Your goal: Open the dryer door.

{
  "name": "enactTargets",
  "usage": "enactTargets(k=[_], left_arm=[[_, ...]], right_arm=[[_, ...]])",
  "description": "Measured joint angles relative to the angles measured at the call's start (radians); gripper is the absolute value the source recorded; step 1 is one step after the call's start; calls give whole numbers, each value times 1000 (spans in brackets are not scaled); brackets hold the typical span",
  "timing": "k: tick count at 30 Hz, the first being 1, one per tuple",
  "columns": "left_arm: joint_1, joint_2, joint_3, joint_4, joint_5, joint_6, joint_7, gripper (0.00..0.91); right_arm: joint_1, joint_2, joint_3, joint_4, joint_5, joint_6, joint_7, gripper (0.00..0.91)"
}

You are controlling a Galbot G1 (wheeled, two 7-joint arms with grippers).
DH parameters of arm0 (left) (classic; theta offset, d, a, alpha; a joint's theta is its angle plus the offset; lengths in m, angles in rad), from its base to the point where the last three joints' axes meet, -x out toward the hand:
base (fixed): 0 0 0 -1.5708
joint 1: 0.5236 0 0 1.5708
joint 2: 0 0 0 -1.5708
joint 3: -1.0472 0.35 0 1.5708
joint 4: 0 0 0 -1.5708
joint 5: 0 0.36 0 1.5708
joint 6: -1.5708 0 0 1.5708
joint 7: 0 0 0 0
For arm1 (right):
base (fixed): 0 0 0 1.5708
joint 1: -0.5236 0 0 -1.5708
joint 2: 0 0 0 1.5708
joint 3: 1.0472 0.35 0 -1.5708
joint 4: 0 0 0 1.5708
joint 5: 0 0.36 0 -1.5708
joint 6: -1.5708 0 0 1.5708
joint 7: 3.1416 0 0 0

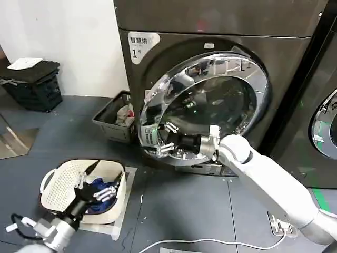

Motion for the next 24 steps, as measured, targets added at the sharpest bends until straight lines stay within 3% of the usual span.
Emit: enactTargets(k=[8,16,24], left_arm=[[-51,67,0,37,-26,15,-6,907],[-115,121,26,83,-64,22,-5,907],[-209,175,87,134,-82,32,2,907]], right_arm=[[-37,-73,36,64,23,9,-107,907],[-66,-135,68,43,86,126,-273,907],[-106,-186,130,31,101,174,-425,907]])
